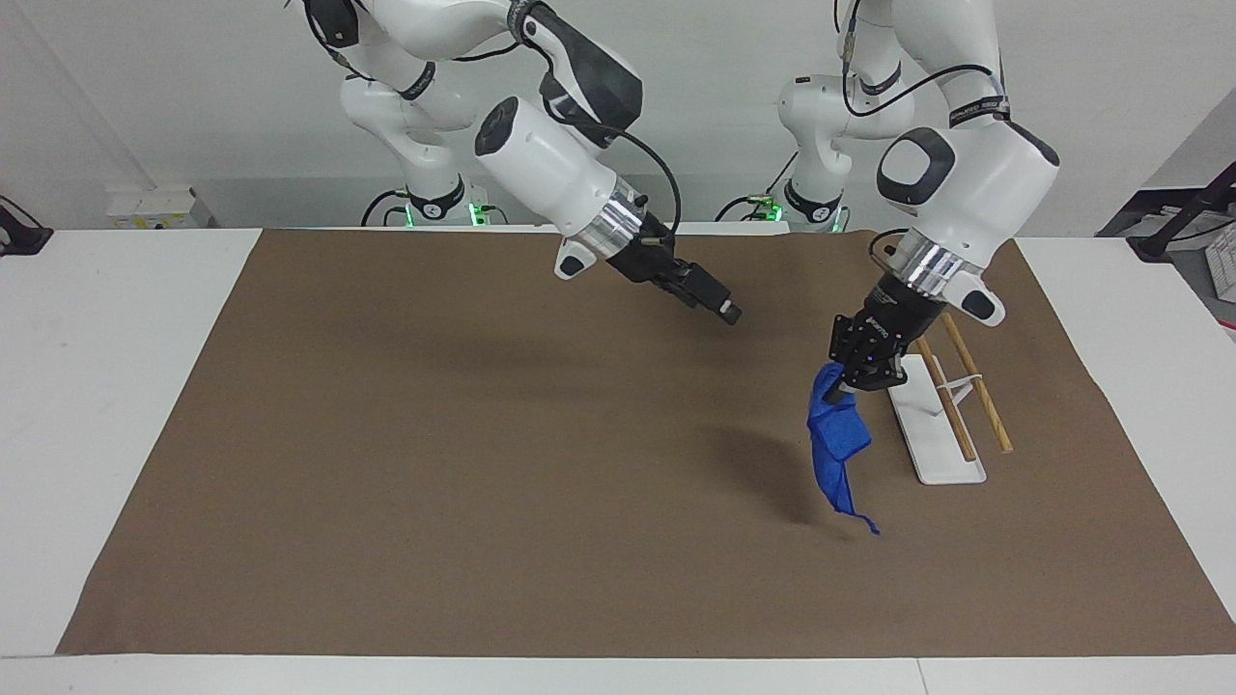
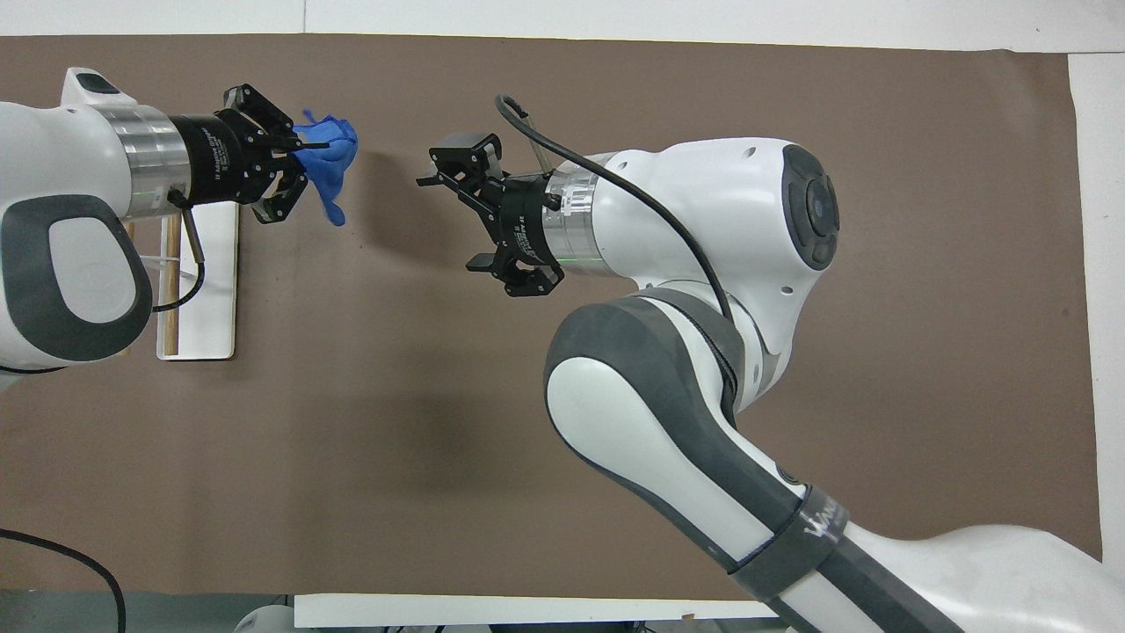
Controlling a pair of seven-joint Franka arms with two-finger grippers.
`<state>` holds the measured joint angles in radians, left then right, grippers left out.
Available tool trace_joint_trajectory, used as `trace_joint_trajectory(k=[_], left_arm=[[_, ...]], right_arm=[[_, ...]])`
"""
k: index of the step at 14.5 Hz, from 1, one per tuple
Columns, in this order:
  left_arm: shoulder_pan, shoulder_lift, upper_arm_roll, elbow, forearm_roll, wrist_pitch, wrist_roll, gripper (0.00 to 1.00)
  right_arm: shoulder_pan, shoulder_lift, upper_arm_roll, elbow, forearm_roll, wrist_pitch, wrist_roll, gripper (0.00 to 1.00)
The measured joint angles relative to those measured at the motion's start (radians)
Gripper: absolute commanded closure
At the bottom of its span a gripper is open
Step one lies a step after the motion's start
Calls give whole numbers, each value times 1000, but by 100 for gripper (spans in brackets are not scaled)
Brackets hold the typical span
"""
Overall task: Right arm passes towel to left arm to hang
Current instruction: 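Carry the towel over the rack with the left gripper while the right withdraws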
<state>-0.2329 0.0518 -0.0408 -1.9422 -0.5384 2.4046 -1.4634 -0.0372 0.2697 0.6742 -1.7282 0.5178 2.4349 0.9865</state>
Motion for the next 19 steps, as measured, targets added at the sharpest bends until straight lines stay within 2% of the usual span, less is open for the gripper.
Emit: trace_joint_trajectory(k=[5,7,10,13,16,19], left_arm=[[73,1,3,-19,3,-11,82,98],[78,-2,3,-41,3,-11,91,99],[120,-22,3,-79,7,-11,130,99],[212,-41,6,-102,7,-12,261,99],[290,-48,6,-109,7,-43,376,99],[318,-52,7,-109,7,-47,401,99]], right_arm=[[-8,-94,-238,-54,-372,-323,-354,0],[-10,-125,-346,-55,-446,-395,-466,0],[-13,-168,-498,-55,-480,-482,-738,0],[-15,-217,-612,-55,-483,-530,-859,0],[-15,-251,-670,-56,-491,-567,-916,0],[-14,-263,-692,-31,-496,-631,-933,0]])
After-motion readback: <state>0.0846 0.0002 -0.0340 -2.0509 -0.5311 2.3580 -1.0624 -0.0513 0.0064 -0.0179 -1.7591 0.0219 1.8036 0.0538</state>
